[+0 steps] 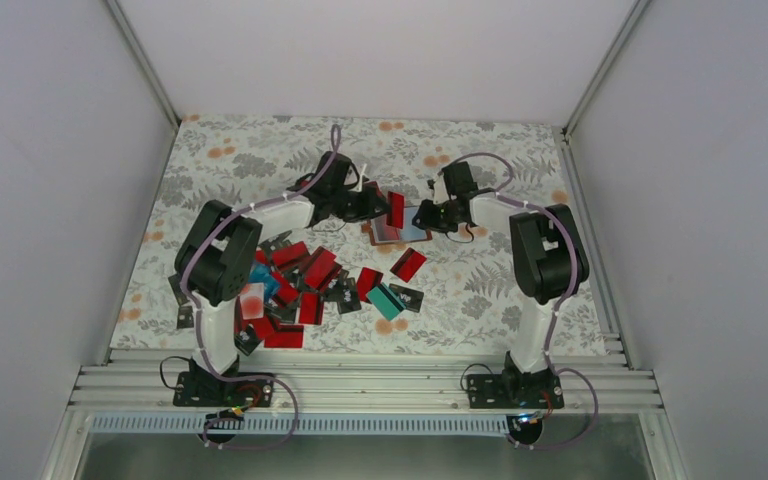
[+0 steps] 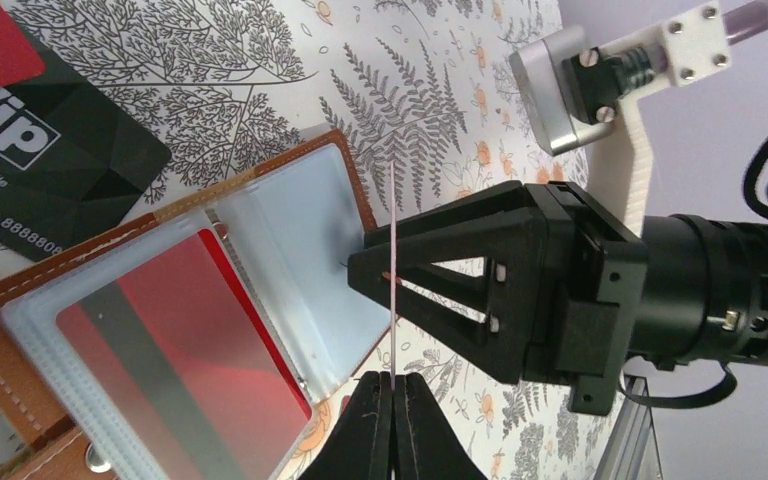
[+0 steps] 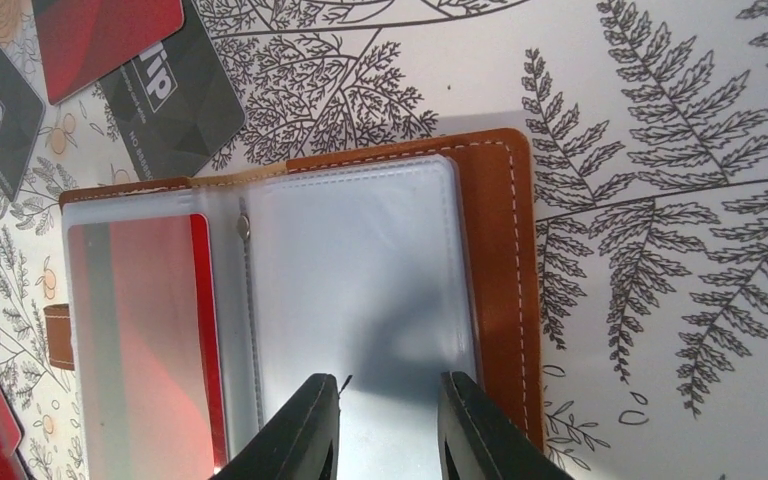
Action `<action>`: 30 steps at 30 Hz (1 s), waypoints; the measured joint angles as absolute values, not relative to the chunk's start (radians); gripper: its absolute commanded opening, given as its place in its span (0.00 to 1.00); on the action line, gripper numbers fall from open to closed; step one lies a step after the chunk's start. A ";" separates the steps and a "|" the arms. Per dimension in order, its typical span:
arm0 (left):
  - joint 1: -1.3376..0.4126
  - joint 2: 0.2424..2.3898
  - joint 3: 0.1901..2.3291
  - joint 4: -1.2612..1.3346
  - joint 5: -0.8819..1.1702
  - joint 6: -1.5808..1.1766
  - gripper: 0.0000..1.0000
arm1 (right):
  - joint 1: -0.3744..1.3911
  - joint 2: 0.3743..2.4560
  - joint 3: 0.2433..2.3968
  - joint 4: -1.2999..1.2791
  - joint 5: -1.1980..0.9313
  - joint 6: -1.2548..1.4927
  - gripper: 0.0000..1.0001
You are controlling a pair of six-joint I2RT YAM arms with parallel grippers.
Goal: Put the credit cards into the card holder
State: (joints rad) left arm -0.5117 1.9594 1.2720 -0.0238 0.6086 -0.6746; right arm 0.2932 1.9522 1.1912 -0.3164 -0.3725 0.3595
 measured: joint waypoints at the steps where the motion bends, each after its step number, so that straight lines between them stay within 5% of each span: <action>1: -0.514 1.967 1.278 -0.024 0.607 -0.677 0.02 | 0.293 1.950 1.188 -0.315 -0.372 0.362 0.29; 30: -0.544 2.067 1.355 -0.196 0.554 -0.733 0.02 | 0.287 1.942 1.159 -0.279 -0.394 0.364 0.26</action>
State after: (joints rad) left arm -0.5442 2.0666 1.3548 -0.1959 0.5545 -0.7326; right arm 0.2867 1.9415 1.1595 -0.2794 -0.3943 0.3645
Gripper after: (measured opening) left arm 0.028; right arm 0.278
